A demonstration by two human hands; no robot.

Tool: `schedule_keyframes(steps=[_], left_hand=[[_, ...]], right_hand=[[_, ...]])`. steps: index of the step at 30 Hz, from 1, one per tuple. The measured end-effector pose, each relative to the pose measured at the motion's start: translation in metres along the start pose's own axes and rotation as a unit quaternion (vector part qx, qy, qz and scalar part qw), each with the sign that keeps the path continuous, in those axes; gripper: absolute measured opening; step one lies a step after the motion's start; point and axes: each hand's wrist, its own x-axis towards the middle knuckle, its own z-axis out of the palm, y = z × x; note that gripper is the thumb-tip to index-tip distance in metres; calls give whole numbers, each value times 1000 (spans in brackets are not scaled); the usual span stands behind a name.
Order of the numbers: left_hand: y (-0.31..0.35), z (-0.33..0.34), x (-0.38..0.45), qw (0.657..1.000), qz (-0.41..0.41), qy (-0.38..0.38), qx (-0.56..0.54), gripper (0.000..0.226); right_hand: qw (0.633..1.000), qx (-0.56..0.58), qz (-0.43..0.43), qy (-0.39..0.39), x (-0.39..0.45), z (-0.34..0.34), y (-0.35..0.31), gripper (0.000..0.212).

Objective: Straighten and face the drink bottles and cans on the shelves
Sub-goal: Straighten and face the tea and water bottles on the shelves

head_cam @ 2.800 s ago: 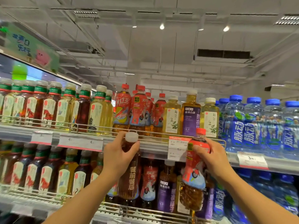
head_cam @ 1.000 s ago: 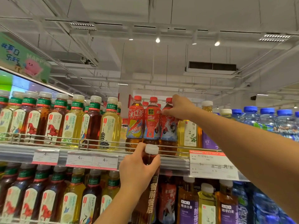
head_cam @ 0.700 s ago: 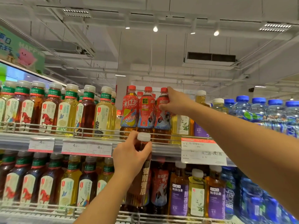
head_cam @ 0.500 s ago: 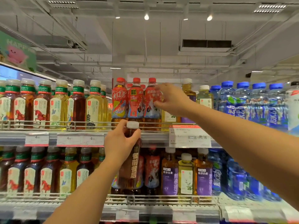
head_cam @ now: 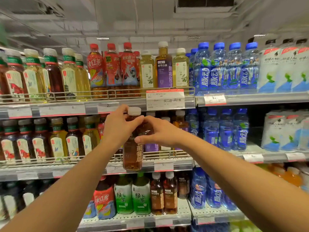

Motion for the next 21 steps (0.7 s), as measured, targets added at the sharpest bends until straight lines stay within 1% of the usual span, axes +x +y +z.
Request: schedule_keyframes(steps=[1,3,7,9,11,13,15,16,18,19,21], left_hand=[[4,6,-9,1000,-12,-7,-2,35],[10,19,-27,999,-31,-24,-34,33],[24,43,-61,993,-24,-47,-104,29],[29,57,-78,990,-22,-75,-119,31],[32,70,-92,987,-14,-106,-120,38],[30,82,-101,982,-10,-143,-125,43],[25,90,-106,972,-11,-198,-122,42],[20,94,-107,967,-5,-228,-110,42],[7,100,-107,961,37,-269,-49,46],[-1,103,-107,958,63,-278,-4,52],[-23,110,-108,954,114,-261,94,62]], right_hand=[[999,41,8,15,-11,13,7,77],[993,103,18,62,-32,33,20,78],[971,178,49,150,-73,67,36,66],[959,193,67,198,-93,83,49,65],[951,194,87,226,-111,92,59,63],[948,180,106,238,-126,97,70,58],[948,162,123,245,-137,99,81,55],[948,154,131,247,-141,100,87,54],[947,144,153,245,-148,101,101,55],[946,139,166,243,-151,103,109,55],[944,122,195,236,-156,107,128,57]])
